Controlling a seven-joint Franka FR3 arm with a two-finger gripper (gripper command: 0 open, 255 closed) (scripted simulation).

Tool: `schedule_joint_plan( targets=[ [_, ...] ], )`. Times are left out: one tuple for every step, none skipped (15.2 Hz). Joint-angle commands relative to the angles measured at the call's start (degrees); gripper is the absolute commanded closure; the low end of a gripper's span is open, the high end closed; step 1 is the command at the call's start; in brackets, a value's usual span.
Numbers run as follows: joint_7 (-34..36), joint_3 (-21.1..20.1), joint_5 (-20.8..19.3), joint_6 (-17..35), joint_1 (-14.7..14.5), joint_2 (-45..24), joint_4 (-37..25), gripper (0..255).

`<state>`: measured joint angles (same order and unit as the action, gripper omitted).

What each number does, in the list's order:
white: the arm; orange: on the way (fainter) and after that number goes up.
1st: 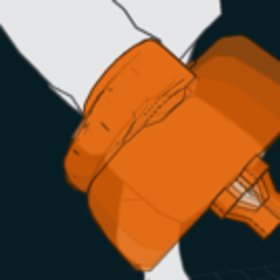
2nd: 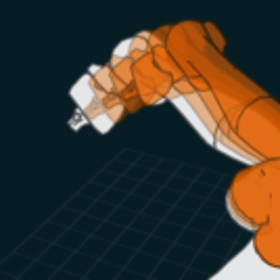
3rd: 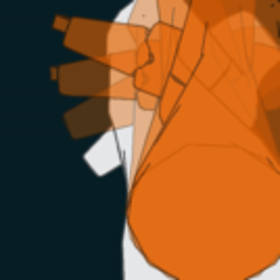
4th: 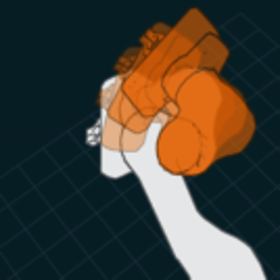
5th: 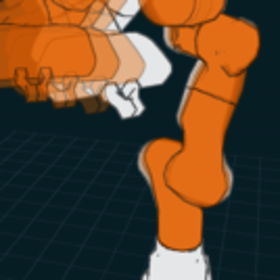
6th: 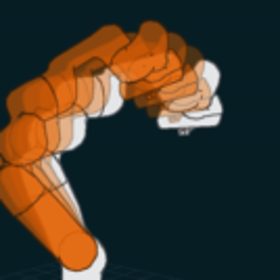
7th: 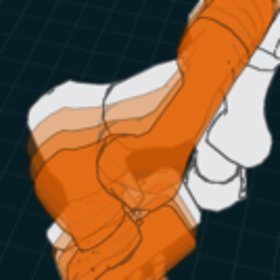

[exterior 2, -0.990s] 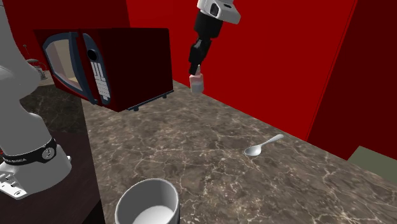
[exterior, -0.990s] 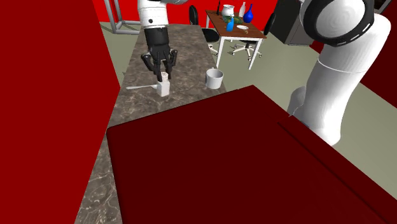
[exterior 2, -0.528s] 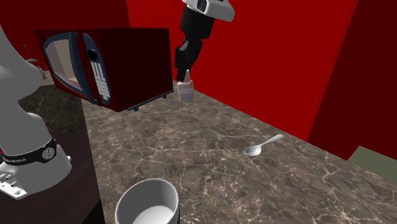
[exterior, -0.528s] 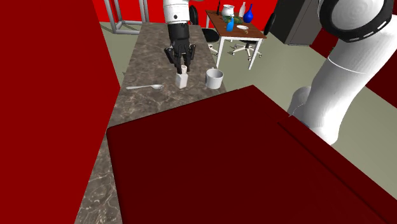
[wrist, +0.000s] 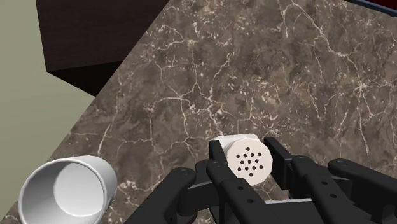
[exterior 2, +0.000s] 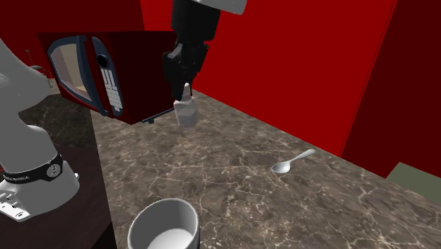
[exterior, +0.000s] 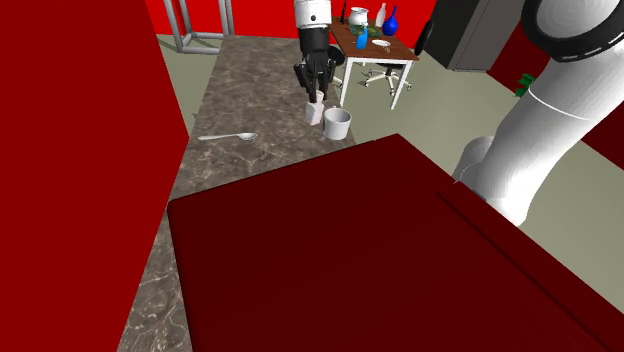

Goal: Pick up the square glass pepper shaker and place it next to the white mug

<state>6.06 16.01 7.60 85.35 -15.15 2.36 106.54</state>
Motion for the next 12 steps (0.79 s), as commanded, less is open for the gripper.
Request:
schedule_joint_plan(
  targets=[
    [-3.11, 1.68, -1.52, -0.36, 1.61, 1.34, 1.34, 255],
    [-3.19, 1.68, -1.51, 0.39, 1.61, 1.3, 2.06, 255],
    [-3.29, 1.69, -1.5, 1.15, 1.6, 1.24, 2.76, 255],
    [-3.38, 1.69, -1.49, 1.9, 1.61, 1.17, 3.46, 255],
    [-3.48, 1.7, -1.47, 2.65, 1.61, 1.08, 4.13, 255],
    [-3.58, 1.71, -1.45, 3.4, 1.61, 0.99, 4.8, 255],
    [-3.68, 1.71, -1.43, 4.15, 1.61, 0.88, 5.45, 255],
    [-3.79, 1.72, -1.4, 4.9, 1.62, 0.75, 6.09, 255],
    [-3.89, 1.73, -1.36, 5.65, 1.62, 0.62, 6.71, 255],
    [-4.01, 1.74, -1.32, 6.39, 1.63, 0.47, 7.32, 255],
    [-4.12, 1.74, -1.28, 7.13, 1.63, 0.31, 7.92, 255],
    [-4.24, 1.75, -1.23, 7.88, 1.63, 0.14, 8.51, 255]
  ],
)
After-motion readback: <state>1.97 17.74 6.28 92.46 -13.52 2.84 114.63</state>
